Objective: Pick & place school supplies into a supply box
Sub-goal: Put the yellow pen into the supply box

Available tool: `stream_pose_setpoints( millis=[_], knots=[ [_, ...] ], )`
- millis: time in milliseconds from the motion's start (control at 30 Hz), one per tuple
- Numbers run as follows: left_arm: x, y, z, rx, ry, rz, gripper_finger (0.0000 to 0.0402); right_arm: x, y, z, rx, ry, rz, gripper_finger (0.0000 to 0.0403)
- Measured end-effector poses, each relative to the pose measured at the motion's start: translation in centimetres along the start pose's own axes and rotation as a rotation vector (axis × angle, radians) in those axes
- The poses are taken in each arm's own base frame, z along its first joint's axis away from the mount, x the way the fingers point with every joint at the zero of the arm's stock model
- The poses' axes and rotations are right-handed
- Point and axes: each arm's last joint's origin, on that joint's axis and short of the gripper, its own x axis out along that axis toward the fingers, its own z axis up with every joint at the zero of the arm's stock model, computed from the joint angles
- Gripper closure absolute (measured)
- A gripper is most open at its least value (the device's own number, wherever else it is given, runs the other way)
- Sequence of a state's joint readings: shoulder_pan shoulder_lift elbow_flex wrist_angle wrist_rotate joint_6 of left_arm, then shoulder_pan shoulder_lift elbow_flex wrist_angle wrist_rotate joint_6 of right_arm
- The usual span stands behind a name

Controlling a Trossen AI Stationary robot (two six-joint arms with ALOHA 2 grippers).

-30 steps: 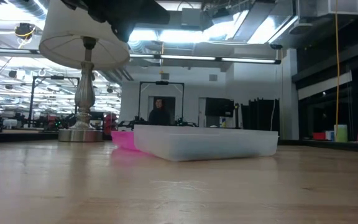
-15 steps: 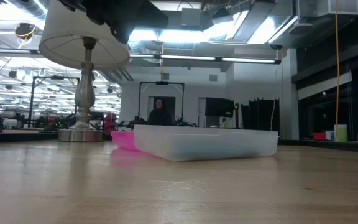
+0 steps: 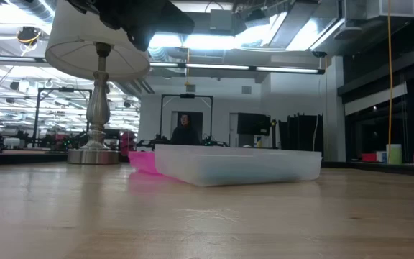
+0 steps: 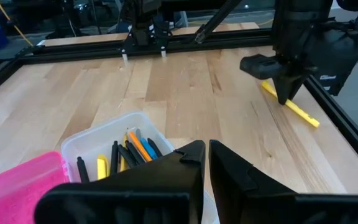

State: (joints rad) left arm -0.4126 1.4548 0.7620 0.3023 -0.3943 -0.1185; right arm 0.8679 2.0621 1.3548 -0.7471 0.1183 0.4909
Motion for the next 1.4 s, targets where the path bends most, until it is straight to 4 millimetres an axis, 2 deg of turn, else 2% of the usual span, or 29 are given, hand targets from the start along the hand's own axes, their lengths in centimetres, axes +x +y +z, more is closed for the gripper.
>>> stream_pose_setpoints(
  millis=[267,633,867,967,1133,1233,1400],
  knots=[
    [0.0,0.0,-0.1,0.006,0.014,0.002,0.0384,-0.1,-0.6,0.3,-0.005,0.0,0.017,0.0371],
    [0.0,0.0,-0.2,0.009,0.017,0.007,0.0384,-2.7,-2.7,1.0,-0.048,-0.042,0.038,0.0371],
    [0.0,0.0,-0.2,0.011,0.021,0.01,0.0384,-3.3,-3.8,0.8,-0.095,-0.022,-0.032,0.0371],
    [0.0,0.1,-0.3,0.015,0.031,0.011,0.0384,-3.7,-4.0,0.4,-0.103,0.002,-0.058,0.0371],
    [0.0,0.1,-0.5,0.023,0.049,0.013,0.0384,-5.8,-4.7,-0.4,-0.095,-0.052,-0.057,0.0371],
    [0.0,0.1,-0.6,0.026,0.057,0.013,0.0384,-6.9,-5.5,-1.6,-0.066,-0.164,-0.046,0.0371],
    [0.0,0.1,-0.7,0.019,0.066,0.013,0.0384,-7.4,-7.1,-4.1,-0.006,-0.386,0.007,0.0371]
  ],
)
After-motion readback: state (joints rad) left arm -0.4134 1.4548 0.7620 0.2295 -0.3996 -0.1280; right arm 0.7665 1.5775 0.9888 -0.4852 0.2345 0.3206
